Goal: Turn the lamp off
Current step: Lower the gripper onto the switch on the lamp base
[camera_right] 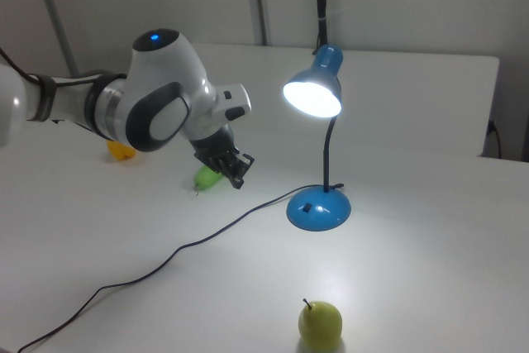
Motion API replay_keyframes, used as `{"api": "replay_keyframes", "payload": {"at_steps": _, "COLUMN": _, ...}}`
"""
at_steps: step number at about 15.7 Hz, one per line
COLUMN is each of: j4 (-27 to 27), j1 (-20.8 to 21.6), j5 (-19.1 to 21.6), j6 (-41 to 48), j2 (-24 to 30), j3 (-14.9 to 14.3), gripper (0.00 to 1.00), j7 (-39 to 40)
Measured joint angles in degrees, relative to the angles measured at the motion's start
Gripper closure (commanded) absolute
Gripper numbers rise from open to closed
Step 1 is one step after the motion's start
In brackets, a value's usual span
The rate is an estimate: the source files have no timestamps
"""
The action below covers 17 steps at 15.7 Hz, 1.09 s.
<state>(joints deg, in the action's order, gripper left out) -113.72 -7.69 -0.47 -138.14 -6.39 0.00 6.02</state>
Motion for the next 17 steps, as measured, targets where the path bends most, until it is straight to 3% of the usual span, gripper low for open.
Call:
{"api": "replay_keyframes", "payload": {"at_steps": 8, "j4": -0.2, "j1": -1.5, "j5": 0.0, "j6": -17.3, "j2": -6.1, "j3": -0.8, "gripper": 1.0, "j7": -3.6}}
{"api": "replay_keyframes", "payload": {"at_steps": 17, "j4": 0.2, "j1": -1.9, "j5": 0.0, "j6": -29.6, "j2": -12.0, "j3": -2.7, "gripper": 1.0, "j7": -4.2}}
